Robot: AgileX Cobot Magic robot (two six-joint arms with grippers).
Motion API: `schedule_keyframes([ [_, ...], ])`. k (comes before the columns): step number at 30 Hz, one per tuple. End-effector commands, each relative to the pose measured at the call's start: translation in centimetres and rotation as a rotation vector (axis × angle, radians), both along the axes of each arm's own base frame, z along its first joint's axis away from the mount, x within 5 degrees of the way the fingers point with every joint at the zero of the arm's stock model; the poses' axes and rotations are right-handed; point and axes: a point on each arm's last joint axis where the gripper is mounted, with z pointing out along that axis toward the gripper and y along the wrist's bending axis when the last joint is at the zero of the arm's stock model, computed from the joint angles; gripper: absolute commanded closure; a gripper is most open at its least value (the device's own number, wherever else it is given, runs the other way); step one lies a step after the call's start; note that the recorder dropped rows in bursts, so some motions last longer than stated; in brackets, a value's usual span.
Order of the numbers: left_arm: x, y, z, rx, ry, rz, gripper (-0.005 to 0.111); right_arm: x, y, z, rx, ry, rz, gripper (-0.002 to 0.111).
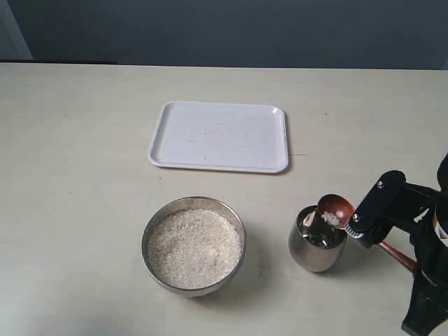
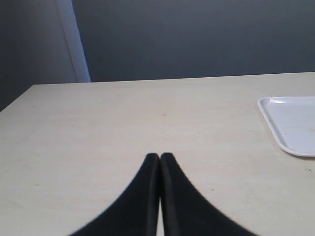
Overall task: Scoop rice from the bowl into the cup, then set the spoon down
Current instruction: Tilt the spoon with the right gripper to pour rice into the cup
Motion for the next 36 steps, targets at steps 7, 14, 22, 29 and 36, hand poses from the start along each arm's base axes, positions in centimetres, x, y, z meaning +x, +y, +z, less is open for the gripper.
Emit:
schedule_keyframes([
  [7,-0.02,0.01,0.20,0.000,-0.017,0.000,0.106,0.53,-0.31,0.02,-0.040,-0.039,0.030,0.107],
  [14,-0.02,0.01,0.20,0.000,-0.017,0.000,0.106,0.61,-0.36,0.05,-0.046,-0.046,0.035,0.107],
  [22,-0.02,0.01,0.20,0.000,-0.017,0.000,0.106,0.67,-0.40,0.07,-0.055,-0.040,0.077,0.107],
  [29,-0.02,0.01,0.20,0.000,-0.017,0.000,0.106,1.12,-0.68,0.24,-0.097,-0.071,0.140,0.107],
  [36,-0.02,0.01,0.20,0.000,-0.017,0.000,0.106,1.20,-0.69,0.30,-0.105,-0.065,0.177,0.107],
])
